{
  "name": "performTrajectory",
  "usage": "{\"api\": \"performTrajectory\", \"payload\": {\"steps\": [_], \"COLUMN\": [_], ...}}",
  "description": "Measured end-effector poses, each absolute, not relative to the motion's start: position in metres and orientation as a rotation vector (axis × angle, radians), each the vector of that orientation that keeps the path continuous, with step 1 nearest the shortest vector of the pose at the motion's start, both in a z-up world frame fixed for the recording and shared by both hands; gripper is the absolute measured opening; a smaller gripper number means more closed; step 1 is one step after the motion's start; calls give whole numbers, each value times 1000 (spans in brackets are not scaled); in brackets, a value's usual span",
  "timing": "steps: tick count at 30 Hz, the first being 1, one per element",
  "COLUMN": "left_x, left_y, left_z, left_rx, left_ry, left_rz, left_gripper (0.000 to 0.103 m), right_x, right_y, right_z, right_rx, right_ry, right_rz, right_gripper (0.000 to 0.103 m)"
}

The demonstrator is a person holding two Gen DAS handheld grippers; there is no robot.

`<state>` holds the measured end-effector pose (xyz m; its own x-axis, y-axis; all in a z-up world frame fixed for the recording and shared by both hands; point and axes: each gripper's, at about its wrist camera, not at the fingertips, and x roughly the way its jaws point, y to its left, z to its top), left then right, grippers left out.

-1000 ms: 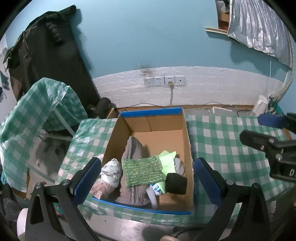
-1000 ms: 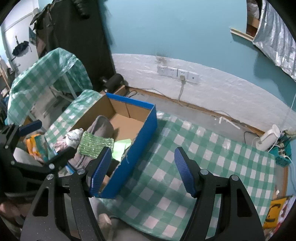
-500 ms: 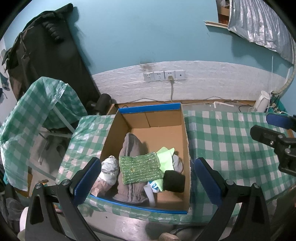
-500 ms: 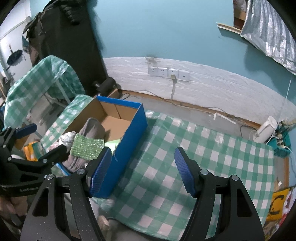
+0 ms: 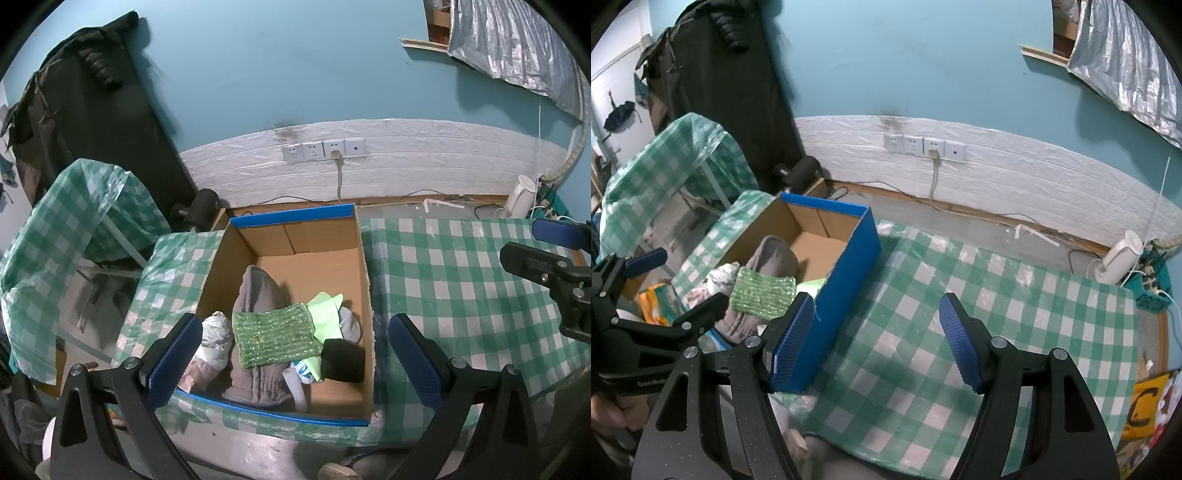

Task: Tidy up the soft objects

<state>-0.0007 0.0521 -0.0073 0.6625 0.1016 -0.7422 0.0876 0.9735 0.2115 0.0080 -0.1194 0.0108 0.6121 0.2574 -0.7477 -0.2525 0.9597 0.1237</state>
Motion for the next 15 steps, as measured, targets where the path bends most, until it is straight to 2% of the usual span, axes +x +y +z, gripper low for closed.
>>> {"api": "performTrajectory", "payload": {"steps": [15], "left_x": [-1], "left_y": [51], "left_z": [-7], "left_rx": [239], "left_ry": [849], "left_rz": [9], "left_gripper": [102], "right_x": [9], "right_y": [-124], "right_z": [11], "right_rx": [1], "right_ry": [868], "right_rz": [297], "right_gripper": [70]}}
